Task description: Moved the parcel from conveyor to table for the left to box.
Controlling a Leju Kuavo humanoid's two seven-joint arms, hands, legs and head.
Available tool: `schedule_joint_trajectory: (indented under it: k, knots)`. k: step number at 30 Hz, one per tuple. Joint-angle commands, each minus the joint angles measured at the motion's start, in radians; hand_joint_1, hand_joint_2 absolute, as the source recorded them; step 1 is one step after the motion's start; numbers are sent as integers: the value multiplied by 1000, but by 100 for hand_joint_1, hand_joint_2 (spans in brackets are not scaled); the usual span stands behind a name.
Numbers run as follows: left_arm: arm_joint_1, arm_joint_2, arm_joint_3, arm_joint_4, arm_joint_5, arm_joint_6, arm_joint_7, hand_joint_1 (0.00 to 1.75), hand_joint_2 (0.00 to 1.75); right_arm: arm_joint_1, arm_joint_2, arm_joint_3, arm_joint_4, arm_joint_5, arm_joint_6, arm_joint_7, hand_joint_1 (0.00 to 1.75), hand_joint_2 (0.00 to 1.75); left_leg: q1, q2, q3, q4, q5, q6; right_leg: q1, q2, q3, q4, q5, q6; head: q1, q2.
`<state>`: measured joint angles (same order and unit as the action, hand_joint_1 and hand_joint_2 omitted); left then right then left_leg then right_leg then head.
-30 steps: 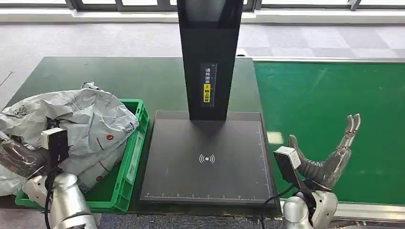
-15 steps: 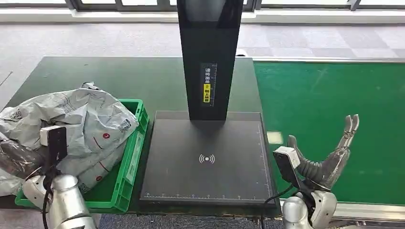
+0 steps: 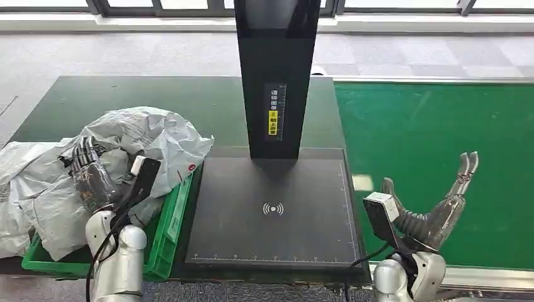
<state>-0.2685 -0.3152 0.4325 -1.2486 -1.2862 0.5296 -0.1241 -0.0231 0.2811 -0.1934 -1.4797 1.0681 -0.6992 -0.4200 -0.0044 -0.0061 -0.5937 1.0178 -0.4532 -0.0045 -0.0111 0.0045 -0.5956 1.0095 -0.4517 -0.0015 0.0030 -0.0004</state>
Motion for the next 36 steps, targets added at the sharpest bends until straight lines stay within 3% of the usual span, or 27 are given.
schedule_joint_trajectory:
  k: [1, 4, 8, 9, 10, 17, 25, 36]
  knots:
    - [42, 73, -144, 114, -123, -104, 126, 0, 175, 52, 68, -16, -10, 1, 1, 13, 0, 175, 0, -1, 3, -3, 0, -1, 0, -2, 3, -2, -1, 0, 0, 0]
    - [64, 89, -161, 83, -258, -169, 256, 0, 175, 49, 68, -12, 0, -1, 1, 13, 0, 175, 1, 1, 4, -4, 0, -2, 1, 0, 4, -3, -1, -1, 0, 0]
    - [69, 95, -157, 77, -285, -179, 281, 0, 175, 47, 68, -8, 4, -2, 1, 14, 0, 175, 1, 2, 5, -3, -1, -2, 1, 1, 4, -3, 0, -1, 0, 0]
    - [92, 158, -245, 56, -285, -237, 415, 0, 175, 45, 68, -5, 10, 1, 1, 17, 0, 175, 1, 3, 5, -4, -1, -2, 1, 1, 4, -4, 0, -1, 0, 0]
    - [99, 181, -274, 51, -285, -252, 460, 0, 175, 44, 68, -4, 11, 2, 1, 19, 0, 175, 1, 3, 4, -3, -1, -1, 1, 1, 3, -2, 0, -1, 0, 0]
    - [153, 277, -361, -29, -285, -338, 739, 0, 175, 51, 68, -5, 0, -1, 1, 30, 0, 175, 2, 4, 4, -4, -1, -3, 2, 3, 3, -3, 0, -1, 0, 0]
    - [174, 261, -304, -46, -285, -435, 748, 0, 175, 52, 68, -18, 1, -11, 1, 26, 0, 175, 2, 3, 3, -3, -2, -2, 2, 3, 2, -3, -1, -1, 0, 0]
    - [171, 256, -291, -28, -285, -457, 728, 0, 175, 50, 68, -22, 2, -14, 1, 27, 0, 175, 2, 3, 3, -2, -2, -2, 2, 3, 1, -1, -1, -1, 0, 0]
